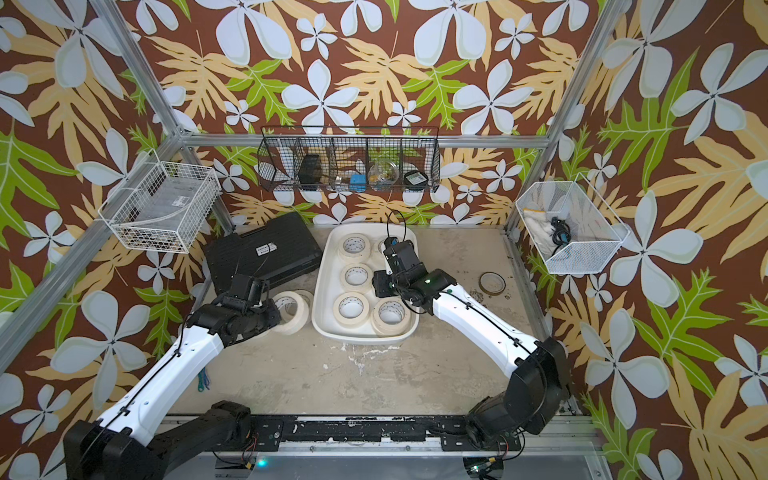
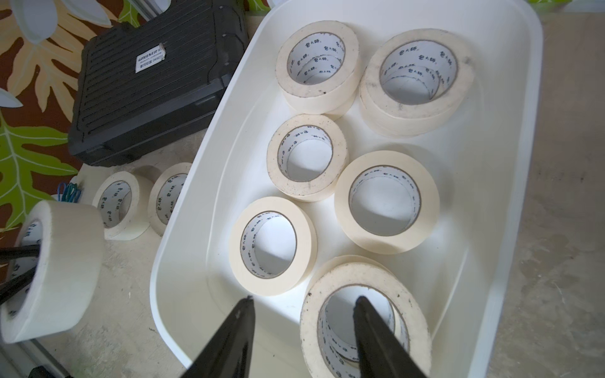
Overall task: Take out the art tape in the storage box
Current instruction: Place the art tape at the center of the board.
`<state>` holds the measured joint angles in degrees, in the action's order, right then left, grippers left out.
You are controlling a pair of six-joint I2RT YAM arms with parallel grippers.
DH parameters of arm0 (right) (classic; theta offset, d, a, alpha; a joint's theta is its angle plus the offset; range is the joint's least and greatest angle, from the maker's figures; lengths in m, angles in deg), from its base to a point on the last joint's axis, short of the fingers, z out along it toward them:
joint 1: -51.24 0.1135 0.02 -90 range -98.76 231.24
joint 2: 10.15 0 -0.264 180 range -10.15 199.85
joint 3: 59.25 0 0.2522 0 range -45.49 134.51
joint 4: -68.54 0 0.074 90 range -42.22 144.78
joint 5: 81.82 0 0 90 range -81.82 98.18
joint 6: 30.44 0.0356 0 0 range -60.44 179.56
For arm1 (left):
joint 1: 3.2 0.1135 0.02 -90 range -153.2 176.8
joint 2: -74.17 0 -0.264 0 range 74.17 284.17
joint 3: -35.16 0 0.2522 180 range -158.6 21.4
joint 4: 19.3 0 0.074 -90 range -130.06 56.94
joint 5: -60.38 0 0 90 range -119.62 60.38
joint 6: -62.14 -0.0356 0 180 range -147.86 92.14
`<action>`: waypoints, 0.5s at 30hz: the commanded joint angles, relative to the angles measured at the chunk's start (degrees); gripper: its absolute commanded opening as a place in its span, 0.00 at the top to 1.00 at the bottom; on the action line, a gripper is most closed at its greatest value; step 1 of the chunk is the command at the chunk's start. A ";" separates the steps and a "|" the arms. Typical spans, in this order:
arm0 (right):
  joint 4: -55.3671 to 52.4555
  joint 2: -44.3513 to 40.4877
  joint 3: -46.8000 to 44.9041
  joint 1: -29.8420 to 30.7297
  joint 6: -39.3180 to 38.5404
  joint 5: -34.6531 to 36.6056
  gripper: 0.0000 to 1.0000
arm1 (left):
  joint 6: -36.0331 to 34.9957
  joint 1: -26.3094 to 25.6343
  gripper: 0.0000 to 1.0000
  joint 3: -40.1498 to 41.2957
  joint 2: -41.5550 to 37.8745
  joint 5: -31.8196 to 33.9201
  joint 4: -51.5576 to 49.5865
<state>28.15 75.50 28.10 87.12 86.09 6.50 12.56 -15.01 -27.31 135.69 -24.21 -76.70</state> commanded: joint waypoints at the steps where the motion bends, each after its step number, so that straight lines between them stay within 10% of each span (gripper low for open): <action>1: 1.61 0.49 0.37 -0.15 -0.84 -1.28 0.48 | 7.55 1.57 1.00 1.42 -0.87 3.46 -2.55; 5: 1.49 1.01 0.42 -0.22 -1.08 -1.31 0.48 | 18.91 2.20 1.00 4.50 -2.53 11.42 -6.73; 15: 1.71 0.22 -0.87 -0.96 -1.21 -1.58 0.48 | 29.18 8.83 1.00 13.21 -4.25 6.73 -6.82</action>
<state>28.63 76.26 27.53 86.23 85.04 5.17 34.68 -6.58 -14.79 132.13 -19.10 -81.42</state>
